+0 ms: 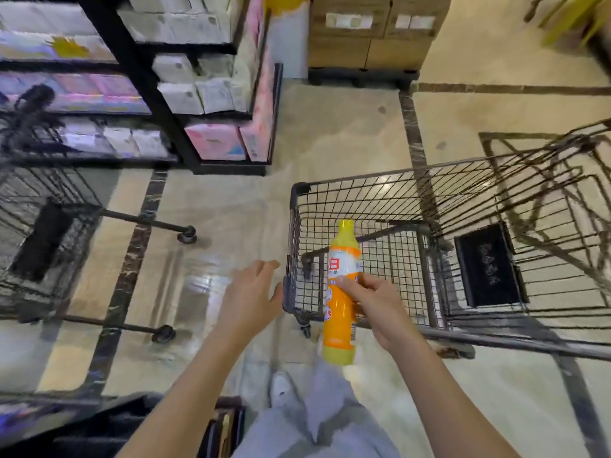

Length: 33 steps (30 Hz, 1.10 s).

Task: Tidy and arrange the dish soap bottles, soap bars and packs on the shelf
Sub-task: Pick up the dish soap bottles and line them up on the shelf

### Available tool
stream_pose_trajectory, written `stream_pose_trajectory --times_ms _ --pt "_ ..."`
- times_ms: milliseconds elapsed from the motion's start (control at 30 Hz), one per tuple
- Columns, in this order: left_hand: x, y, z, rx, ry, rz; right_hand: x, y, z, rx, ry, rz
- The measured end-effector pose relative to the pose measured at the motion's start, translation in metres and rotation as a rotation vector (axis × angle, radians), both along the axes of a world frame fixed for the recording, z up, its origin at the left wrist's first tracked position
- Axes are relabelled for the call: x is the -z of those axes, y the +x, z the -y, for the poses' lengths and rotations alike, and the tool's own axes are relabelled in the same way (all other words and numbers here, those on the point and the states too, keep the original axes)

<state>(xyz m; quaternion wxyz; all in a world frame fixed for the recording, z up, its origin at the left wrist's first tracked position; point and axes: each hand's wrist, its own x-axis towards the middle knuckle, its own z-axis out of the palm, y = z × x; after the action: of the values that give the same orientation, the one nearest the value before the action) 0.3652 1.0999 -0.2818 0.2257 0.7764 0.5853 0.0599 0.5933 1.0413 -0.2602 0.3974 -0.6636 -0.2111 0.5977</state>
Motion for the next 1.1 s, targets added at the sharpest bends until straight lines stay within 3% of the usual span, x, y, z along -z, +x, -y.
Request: stream_pose_trajectory --times_ms 233,500,833,1100 --pt "0.067 0.042 -0.059 -0.061 -0.160 0.061 0.072 0.034 -0.080 -0.051 -0.110 -0.054" --pt "0.134 0.058 -0.105 -0.366 -0.387 0.185 0.169 0.035 -0.139 -0.059 -0.263 -0.082" --pt "0.181 0.066 -0.117 -0.563 -0.422 0.458 0.301 0.011 -0.178 0.009 -0.345 -0.074" --pt "0.184 0.069 -0.119 -0.603 -0.469 0.544 0.333 0.000 -0.191 0.072 -0.367 -0.099"
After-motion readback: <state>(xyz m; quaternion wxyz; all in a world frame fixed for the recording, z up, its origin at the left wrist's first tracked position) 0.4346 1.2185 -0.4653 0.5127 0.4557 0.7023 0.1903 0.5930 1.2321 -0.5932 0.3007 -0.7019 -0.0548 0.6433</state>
